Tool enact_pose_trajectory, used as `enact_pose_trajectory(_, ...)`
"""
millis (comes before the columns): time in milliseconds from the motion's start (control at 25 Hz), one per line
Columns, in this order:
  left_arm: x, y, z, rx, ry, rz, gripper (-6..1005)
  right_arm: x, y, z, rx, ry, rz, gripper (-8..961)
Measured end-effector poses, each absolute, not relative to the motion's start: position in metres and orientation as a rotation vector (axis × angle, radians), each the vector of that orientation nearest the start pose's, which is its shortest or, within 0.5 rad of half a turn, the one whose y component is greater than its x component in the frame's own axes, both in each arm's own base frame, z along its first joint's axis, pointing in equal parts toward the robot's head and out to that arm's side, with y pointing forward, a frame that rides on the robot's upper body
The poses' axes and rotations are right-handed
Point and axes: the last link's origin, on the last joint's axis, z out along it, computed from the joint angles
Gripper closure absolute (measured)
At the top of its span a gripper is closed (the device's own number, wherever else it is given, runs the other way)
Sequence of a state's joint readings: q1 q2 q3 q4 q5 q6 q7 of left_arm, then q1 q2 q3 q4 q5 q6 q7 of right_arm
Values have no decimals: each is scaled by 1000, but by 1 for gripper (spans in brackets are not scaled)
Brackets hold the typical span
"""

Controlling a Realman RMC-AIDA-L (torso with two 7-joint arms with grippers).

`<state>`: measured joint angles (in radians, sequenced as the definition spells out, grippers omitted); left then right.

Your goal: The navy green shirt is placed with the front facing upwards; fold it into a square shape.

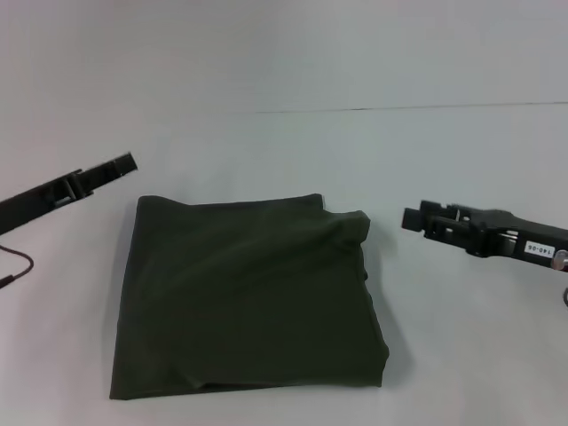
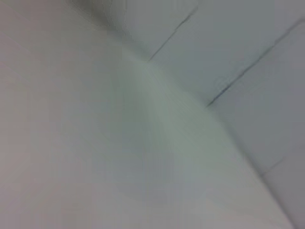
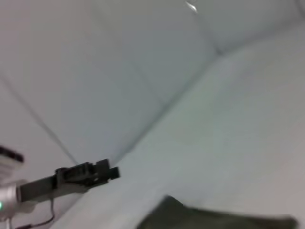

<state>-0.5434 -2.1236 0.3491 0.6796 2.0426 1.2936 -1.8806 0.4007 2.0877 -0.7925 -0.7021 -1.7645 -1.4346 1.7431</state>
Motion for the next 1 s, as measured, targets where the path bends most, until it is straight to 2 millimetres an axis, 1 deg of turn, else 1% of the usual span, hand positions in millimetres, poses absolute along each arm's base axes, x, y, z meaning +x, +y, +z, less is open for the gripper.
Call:
enact_pose_trajectory(80, -299, 354, 38, -2065, -1204, -976, 551, 275, 325, 6, -2443, 1051, 927, 390)
enact_pose_trajectory(120, -298, 350, 39, -2072, -1151, -998, 512, 272, 327, 3, -2468, 988, 923, 374)
enact_pose_trajectory(200, -296, 342, 41, -2072, -1046, -1037, 272, 265, 333, -7, -2511, 907, 903, 341)
enact_pose_trajectory(240, -296, 338, 41, -2066, -990, -1054, 261, 261, 336, -15, -2534, 877, 892, 325)
enact_pose_trajectory(360, -298, 328, 37, -2051, -902, -1091, 228, 250, 346, -36, -2588, 800, 826, 276)
enact_pose_trajectory(440, -300, 323, 33, -2036, -879, -1110, 206, 245, 351, -49, -2616, 738, 777, 243)
enact_pose_trajectory(600, -302, 318, 26, -2032, -871, -1123, 205, 236, 360, -68, -2625, 629, 716, 240)
enact_pose_trajectory(760, -302, 317, 24, -2033, -871, -1127, 204, 240, 363, -81, -2625, 597, 629, 239)
enact_pose_trajectory(1000, -300, 317, 23, -2037, -863, -1133, 202, 256, 356, -86, -2613, 627, 557, 239)
